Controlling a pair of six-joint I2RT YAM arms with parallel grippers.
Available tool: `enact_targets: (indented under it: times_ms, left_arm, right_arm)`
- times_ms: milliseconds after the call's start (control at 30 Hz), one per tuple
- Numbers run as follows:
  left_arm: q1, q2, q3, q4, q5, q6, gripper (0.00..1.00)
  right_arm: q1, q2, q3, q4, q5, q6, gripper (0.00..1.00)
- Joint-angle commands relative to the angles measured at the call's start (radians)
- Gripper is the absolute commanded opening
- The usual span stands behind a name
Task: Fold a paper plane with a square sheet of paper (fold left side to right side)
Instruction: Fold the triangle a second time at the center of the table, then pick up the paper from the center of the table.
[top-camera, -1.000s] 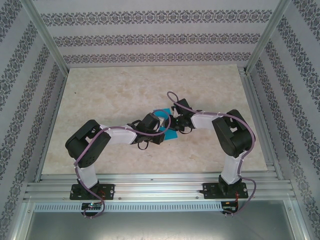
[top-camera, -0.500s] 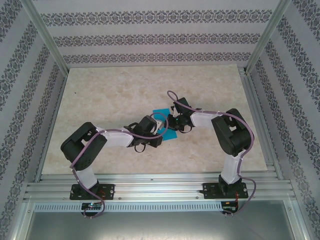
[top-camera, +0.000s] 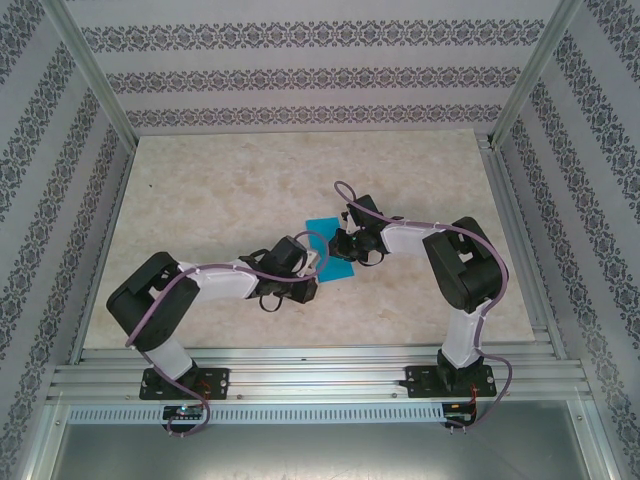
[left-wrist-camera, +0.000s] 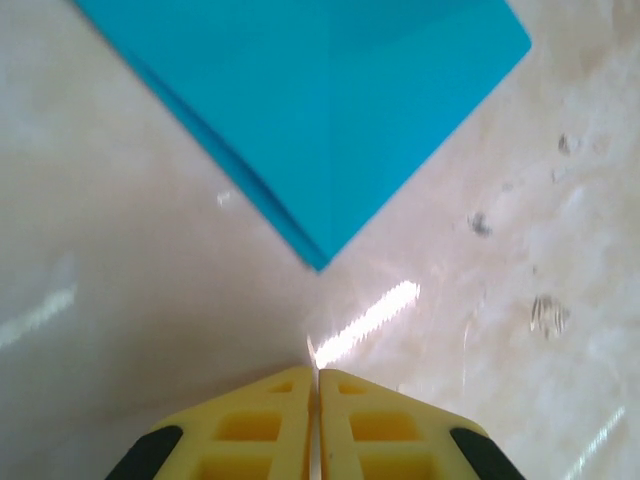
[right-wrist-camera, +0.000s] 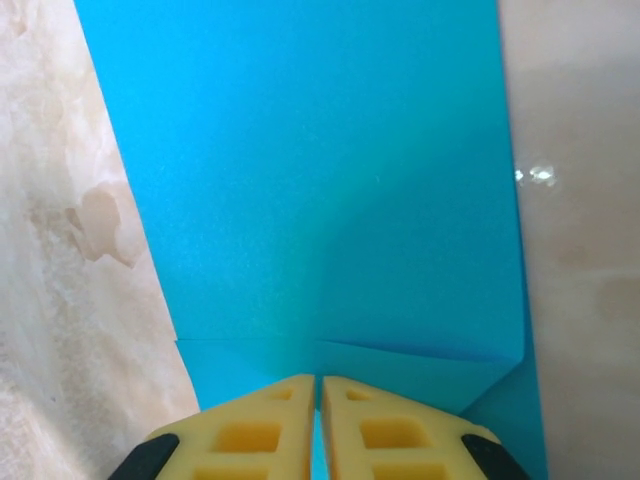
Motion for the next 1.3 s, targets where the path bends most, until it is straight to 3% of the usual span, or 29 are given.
enact_targets:
  times_ms: [0, 133, 300, 467, 733, 933, 1133, 1267]
  left_arm:
    - [0.061, -0.066, -0.007, -0.101, 0.088, -0.043, 0.13]
    - [0.171, -0.105, -0.010, -0.016, 0.206, -0.114, 0.19]
    - [0.251, -0.063, 0.016, 0.128, 0.308, -0.212, 0.34]
    - [0.257, 0.042, 0.089, 0.223, 0.369, -0.253, 0.42]
    - [0.252, 0.179, 0.182, 0.265, 0.399, -0.246, 0.44]
    - [0.250, 0.234, 0.216, 0.283, 0.405, -0.252, 0.37]
    - [0.250, 0.224, 0.215, 0.274, 0.374, -0.250, 0.12]
    - [0.251, 0.206, 0.203, 0.264, 0.352, -0.249, 0.04]
  right_arm:
    - [-0.016, -0.045, 0.000, -0.026, 0.052, 0.001, 0.17]
    - [-0.027, -0.135, 0.010, -0.050, 0.064, -0.003, 0.24]
    - [-0.052, -0.235, -0.046, -0.071, 0.099, -0.021, 0.33]
    - [-0.081, -0.314, -0.146, -0.036, 0.094, -0.029, 0.37]
    - [-0.099, -0.363, -0.243, 0.025, 0.051, -0.014, 0.40]
    - [-0.099, -0.348, -0.272, 0.088, -0.002, 0.018, 0.41]
    - [-0.099, -0.314, -0.297, 0.193, -0.052, 0.080, 0.43]
    - [-0.095, -0.276, -0.290, 0.240, -0.075, 0.107, 0.44]
